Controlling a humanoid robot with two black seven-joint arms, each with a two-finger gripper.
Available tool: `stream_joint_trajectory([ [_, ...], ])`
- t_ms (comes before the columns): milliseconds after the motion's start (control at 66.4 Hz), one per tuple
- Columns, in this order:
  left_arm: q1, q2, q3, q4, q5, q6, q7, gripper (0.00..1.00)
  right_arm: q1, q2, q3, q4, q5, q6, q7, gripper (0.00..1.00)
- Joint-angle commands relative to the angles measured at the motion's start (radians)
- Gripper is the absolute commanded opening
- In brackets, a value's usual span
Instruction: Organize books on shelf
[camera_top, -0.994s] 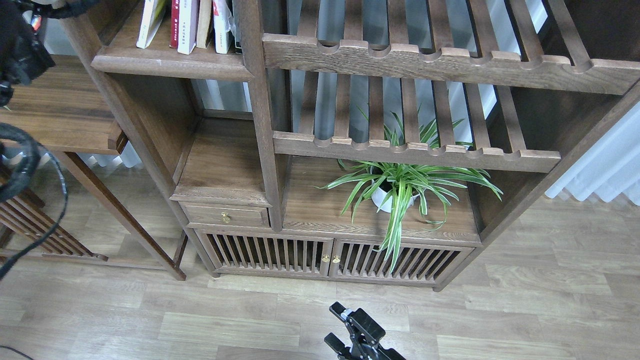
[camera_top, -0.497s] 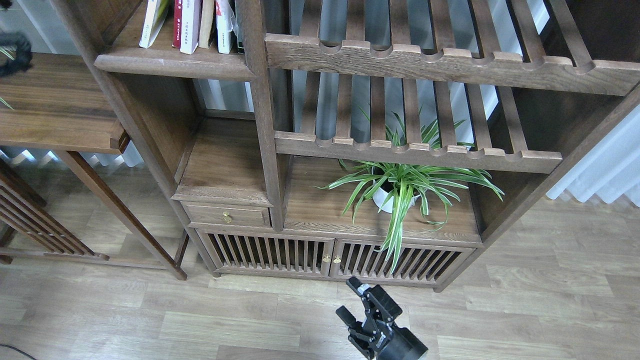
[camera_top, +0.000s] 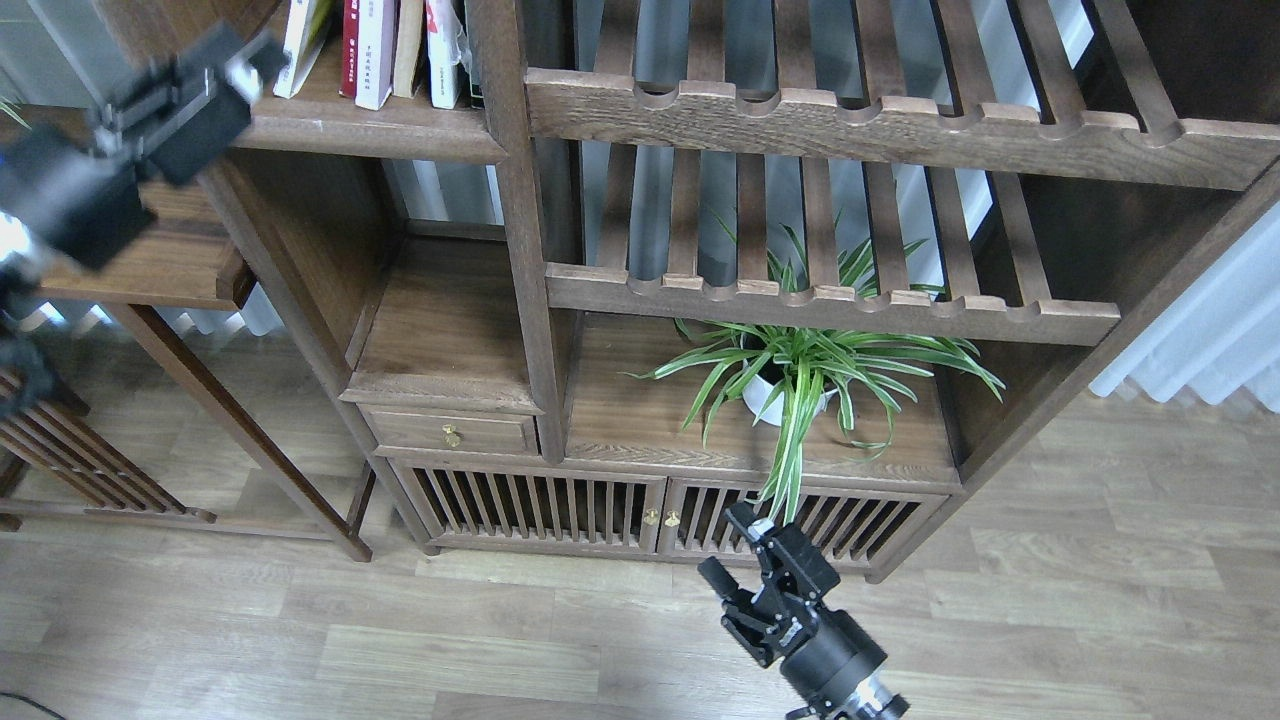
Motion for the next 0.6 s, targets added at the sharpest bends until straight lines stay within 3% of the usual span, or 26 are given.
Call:
stream_joint_trajectory([
  [0,0.079,-0.103,-0.030,0.006,-0.054,0.000,0.000,0.99,0.012,-0.010,0.048,0.003,-0.002,0.000,0.001,0.99],
  [120,0.084,-0.223,-0.062,0.009,-0.071,0.000,0.000,1.00,0.017,-0.052,0.082,0.055,-0.003,0.000,0.001,0.99],
  [437,0.174,-0.378,-0.079,0.066,-0.071,0.000,0.002,1.00,0.058,-0.079,0.084,0.118,-0.052,0.000,0.001,0.99],
  [587,0.180,-0.383,-0.080,0.067,-0.071,0.000,0.000,1.00,0.092,-0.082,0.105,0.126,-0.097,0.000,0.001,0.99],
])
